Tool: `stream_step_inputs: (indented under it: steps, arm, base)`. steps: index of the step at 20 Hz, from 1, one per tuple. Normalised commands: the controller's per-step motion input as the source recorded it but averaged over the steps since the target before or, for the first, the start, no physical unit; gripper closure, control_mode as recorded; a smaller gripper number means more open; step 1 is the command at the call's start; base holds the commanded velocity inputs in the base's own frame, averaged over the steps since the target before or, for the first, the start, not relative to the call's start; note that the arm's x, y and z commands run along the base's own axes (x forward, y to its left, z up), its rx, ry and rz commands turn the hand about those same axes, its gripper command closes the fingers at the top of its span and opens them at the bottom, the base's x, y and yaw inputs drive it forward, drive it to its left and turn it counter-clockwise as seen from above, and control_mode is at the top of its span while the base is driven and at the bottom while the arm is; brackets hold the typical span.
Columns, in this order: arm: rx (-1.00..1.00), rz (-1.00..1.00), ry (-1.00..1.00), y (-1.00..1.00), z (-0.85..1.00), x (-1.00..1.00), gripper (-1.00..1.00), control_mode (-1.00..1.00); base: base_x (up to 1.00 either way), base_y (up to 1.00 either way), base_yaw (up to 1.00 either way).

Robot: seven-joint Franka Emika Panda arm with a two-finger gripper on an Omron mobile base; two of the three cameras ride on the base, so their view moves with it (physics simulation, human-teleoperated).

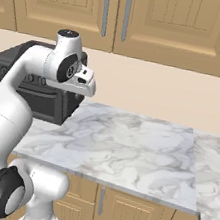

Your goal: Move the bowls from the cabinet to the plates on the dining table.

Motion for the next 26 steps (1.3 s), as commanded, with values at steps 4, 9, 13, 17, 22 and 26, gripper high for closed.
stream_step_inputs:
  steps: [4, 9, 13, 17, 22, 26]
  arm:
    - [0.0, 0.0, 0.0, 0.0, 0.0, -0.02, -1.0, -1.0]
    - [0.0, 0.0, 0.0, 0.0, 0.0, -0.05, -1.0, -1.0]
    - [0.0, 0.0, 0.0, 0.0, 0.02, -0.05, -1.0, -1.0]
    - [0.0, 0.0, 0.0, 0.0, 0.05, -0.08, -1.0, -1.0]
    - [-0.01, 0.0, -0.01, 0.0, 0.11, -0.1, -1.0, -1.0]
    - [-0.01, -0.01, -0.03, -0.02, 0.18, -0.17, -1.0, -1.0]
  base:
    - [0.0, 0.0, 0.0]
    - [0.0, 0.0, 0.0]
    - [0.0, 0.0, 0.0]
    - [0.0, 0.0, 0.0]
    - [0.0, 0.0, 0.0]
    - [0.0, 0.0, 0.0]
